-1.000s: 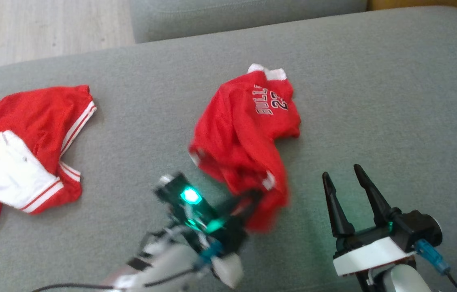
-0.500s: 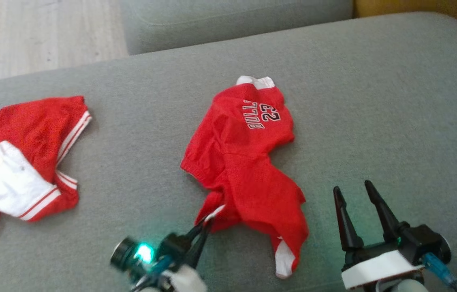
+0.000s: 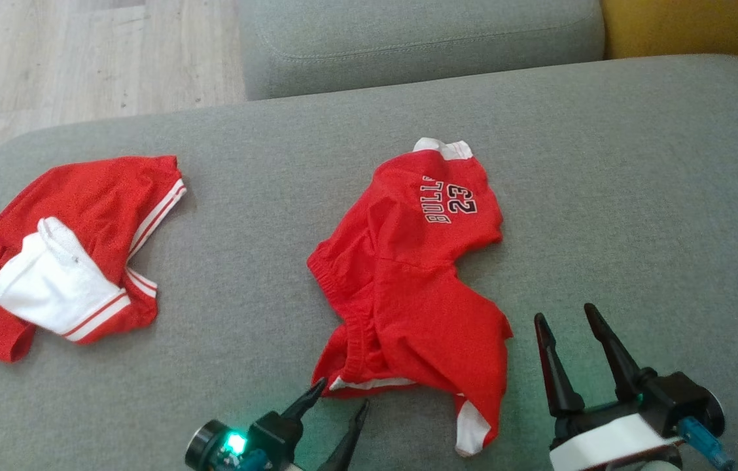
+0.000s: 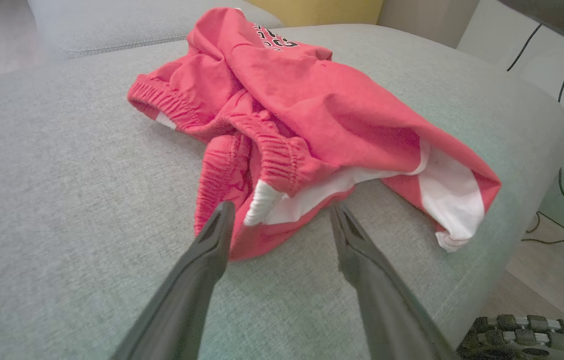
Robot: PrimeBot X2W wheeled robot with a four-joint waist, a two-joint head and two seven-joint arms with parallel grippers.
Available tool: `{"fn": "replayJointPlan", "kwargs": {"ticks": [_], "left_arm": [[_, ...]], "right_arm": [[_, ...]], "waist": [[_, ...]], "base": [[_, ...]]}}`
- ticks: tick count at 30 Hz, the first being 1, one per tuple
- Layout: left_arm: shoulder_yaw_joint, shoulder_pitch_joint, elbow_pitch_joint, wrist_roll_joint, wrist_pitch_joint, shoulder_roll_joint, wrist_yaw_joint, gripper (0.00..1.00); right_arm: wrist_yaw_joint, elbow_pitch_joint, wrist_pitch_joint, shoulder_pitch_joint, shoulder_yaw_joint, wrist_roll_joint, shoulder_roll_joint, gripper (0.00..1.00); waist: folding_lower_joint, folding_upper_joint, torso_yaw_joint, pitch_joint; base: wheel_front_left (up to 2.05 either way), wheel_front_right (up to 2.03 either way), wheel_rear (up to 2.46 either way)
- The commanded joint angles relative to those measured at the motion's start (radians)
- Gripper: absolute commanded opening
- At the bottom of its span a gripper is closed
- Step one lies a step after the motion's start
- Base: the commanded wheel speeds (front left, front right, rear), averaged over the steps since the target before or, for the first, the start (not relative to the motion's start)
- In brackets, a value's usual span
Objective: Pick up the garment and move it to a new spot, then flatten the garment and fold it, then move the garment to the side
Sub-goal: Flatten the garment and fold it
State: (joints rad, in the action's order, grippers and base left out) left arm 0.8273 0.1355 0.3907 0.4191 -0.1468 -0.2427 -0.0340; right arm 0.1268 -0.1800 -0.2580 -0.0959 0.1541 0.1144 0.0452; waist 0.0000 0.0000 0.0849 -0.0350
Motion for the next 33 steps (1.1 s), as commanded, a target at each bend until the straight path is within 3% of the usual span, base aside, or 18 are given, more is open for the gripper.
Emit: {"fn": "replayJointPlan", "kwargs": {"ticks": [1,14,15,17,22,26,33], "left_arm": [[-0.022,0.042,-0.032,-0.01,-0.004,-0.012,0.006,1.0],[-0.033,0.096,0.022,-0.017,-0.005,-0.022,-0.015,1.0],[-0.03,0.1,0.029,-0.019,-0.005,-0.022,-0.012,0.53],[-0.022,0.107,0.041,-0.017,-0.001,-0.022,0.002,0.0],[-0.01,0.113,0.017,-0.002,-0.008,-0.021,0.042,0.0],[-0.028,0.142,-0.104,0.042,-0.034,-0.007,0.087,0.0],[-0.082,0.453,-0.297,0.043,0.092,-0.02,0.132,0.0]], "right_arm": [[0.004,0.026,-0.004,0.025,0.027,0.002,0.005,1.0],[0.004,0.023,-0.004,0.048,0.023,0.009,0.005,1.0],[0.004,0.024,-0.004,0.049,0.022,0.009,0.005,1.0],[0.004,0.024,-0.004,0.051,0.022,0.008,0.005,1.0],[0.004,0.02,-0.004,0.05,0.021,0.007,0.005,1.0],[0.004,0.018,-0.004,0.047,0.017,0.017,0.005,1.0],[0.004,0.041,-0.004,0.054,0.001,0.046,0.005,1.0]], "waist": [[0.0,0.0,0.005,-0.001],[0.0,0.0,0.051,-0.033],[0.0,0.0,0.052,-0.035],[0.0,0.0,0.055,-0.038],[0.0,0.0,0.068,-0.027],[0.0,0.0,0.098,-0.002],[0.0,0.0,0.181,0.019]], "base": [[0.0,0.0,0.0],[0.0,0.0,0.0],[0.0,0.0,0.0],[0.0,0.0,0.0],[0.0,0.0,0.0],[0.0,0.0,0.0],[0.0,0.0,0.0]]}}
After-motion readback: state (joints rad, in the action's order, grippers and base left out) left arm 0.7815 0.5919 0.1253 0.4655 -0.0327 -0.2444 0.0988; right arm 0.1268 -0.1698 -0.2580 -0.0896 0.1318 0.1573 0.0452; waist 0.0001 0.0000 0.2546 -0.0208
